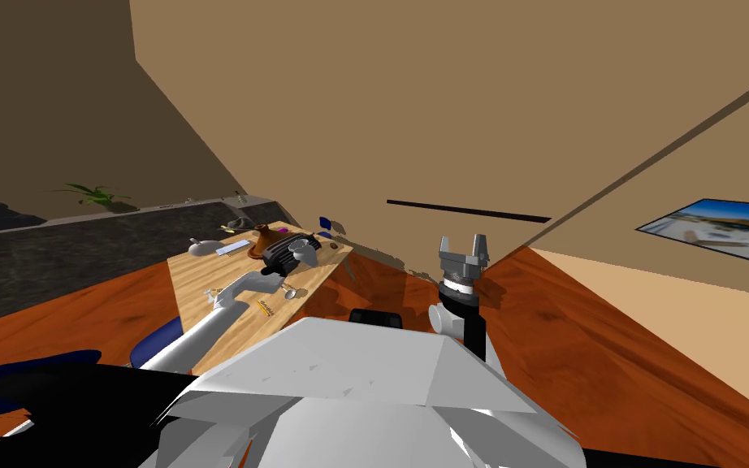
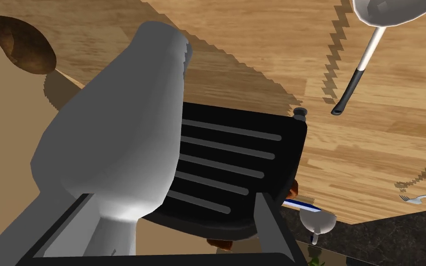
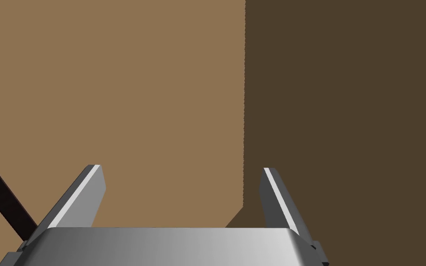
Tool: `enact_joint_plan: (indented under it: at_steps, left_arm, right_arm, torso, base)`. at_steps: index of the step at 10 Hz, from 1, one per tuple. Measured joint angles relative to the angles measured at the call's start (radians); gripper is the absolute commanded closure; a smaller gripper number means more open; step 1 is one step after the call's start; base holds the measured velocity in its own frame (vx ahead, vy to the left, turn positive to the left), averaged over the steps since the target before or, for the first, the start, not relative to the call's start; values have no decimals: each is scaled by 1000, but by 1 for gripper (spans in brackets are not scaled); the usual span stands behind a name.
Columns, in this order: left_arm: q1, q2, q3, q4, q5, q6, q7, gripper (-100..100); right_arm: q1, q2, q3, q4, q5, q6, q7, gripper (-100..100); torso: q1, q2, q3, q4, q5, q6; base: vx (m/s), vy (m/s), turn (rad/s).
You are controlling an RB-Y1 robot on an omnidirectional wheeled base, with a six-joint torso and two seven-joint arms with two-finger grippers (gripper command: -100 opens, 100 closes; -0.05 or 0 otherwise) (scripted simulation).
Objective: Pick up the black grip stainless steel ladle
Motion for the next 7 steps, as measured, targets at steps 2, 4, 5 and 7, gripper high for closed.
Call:
enact_joint_plan:
  at_steps: [2,4,5,7]
  left_arm:
    - [-29,7,1,62,25,47,-28,-100]
    - [-28,21,17,92,63,97,-55,-100]
    - [-42,15,18,121,68,122,-66,-100]
    - [-55,15,25,156,93,169,-90,-100]
  right_arm:
    - [0,0,0,0,0,0,0,0]
    - [0,0,0,0,0,0,0,0]
    - [0,0,0,0,0,0,0,0]
    - [0,0,0,0,0,0,0,0]
  torso:
    - [1,0,0,0,0,0]
    - [0,0,0,0,0,0]
    - [1,0,0,0,0,0]
    - [2,0,0,0,0,0]
  base:
    - [18,64,-45]
    - [16,66,-37]
    - [17,68,-28]
    - [12,72,-34]
